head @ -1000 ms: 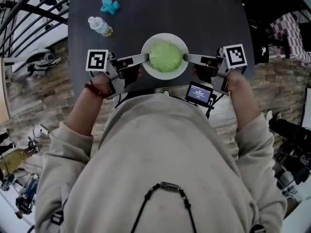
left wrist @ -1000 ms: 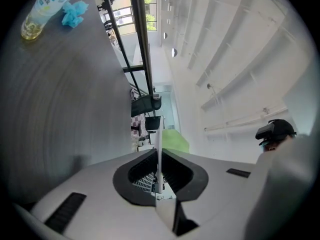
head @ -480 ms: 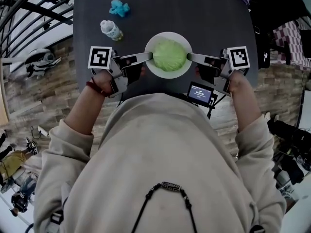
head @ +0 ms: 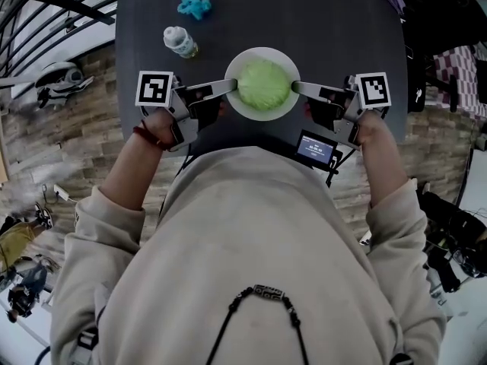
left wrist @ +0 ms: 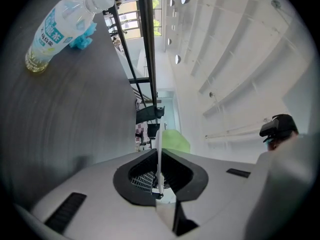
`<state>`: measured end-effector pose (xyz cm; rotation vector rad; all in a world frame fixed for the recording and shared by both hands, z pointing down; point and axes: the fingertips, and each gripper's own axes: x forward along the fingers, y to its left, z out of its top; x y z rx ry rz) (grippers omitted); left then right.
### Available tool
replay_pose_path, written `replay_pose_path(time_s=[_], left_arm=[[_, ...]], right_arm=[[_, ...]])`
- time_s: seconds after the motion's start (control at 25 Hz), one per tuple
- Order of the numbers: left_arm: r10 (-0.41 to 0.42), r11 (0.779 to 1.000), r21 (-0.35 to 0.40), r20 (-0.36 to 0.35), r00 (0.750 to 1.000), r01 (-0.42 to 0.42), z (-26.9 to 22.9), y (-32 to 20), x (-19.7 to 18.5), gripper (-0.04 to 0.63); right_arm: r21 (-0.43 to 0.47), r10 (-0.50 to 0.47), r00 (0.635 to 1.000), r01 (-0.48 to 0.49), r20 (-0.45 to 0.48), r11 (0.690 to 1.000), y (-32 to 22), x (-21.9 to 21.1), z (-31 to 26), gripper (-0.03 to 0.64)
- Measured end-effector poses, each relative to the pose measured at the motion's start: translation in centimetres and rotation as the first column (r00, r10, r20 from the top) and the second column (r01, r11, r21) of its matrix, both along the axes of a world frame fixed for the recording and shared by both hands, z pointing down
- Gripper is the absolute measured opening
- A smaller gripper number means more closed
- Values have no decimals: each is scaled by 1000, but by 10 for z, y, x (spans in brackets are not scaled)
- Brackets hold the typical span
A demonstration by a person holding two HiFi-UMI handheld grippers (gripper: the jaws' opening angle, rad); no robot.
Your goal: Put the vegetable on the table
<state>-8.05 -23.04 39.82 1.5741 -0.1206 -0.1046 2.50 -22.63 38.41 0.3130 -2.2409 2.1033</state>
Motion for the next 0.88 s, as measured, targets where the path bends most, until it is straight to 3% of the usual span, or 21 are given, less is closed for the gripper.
replay_pose_path(time_s=[0.28,0.48,0.88], left_arm=[[-64,998,-18,26,998,64,20,-10,8,26],[-117,993,-31,-5,993,117,25,-23,6,26],[-134,991,-23,17,991,134,45,-46,8,25]], right_arm=[[-24,-54,999,54,-3,998,-17,10,20,28],[-15,-82,996,82,18,996,-33,5,26,28],[-12,-120,993,120,21,993,-57,7,41,28]])
